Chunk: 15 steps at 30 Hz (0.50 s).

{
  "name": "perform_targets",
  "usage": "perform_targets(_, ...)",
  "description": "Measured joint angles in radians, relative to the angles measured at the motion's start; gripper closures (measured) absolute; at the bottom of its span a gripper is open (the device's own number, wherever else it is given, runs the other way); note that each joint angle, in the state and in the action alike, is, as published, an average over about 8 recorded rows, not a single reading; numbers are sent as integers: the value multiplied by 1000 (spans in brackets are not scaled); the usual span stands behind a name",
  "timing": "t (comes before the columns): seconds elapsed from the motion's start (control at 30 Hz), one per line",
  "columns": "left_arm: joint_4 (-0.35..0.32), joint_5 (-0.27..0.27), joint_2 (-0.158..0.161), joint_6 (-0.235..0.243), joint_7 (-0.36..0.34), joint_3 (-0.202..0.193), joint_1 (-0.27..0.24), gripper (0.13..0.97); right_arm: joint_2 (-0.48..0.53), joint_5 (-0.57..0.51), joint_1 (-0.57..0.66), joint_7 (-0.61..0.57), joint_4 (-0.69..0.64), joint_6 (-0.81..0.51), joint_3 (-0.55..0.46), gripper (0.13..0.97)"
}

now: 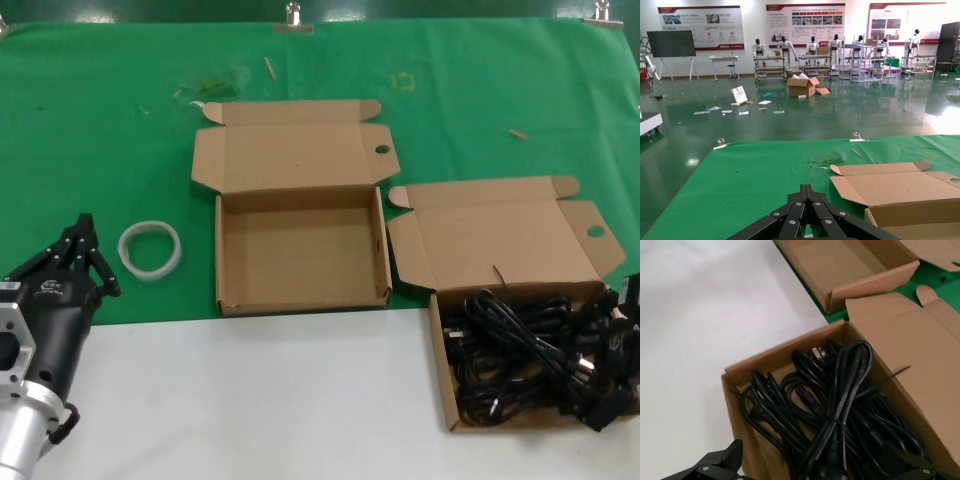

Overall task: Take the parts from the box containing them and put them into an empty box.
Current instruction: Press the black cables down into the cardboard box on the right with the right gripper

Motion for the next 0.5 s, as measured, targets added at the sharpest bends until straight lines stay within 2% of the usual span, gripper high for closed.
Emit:
perform_targets(0.23,0,0,0,0,0,0,0,957,-35,-33,44,-60,-83,-10,-5,129)
perform_targets(0.5,0,0,0,0,-1,0,0,957,-40,-43,56,-76,-99,-19,5,140)
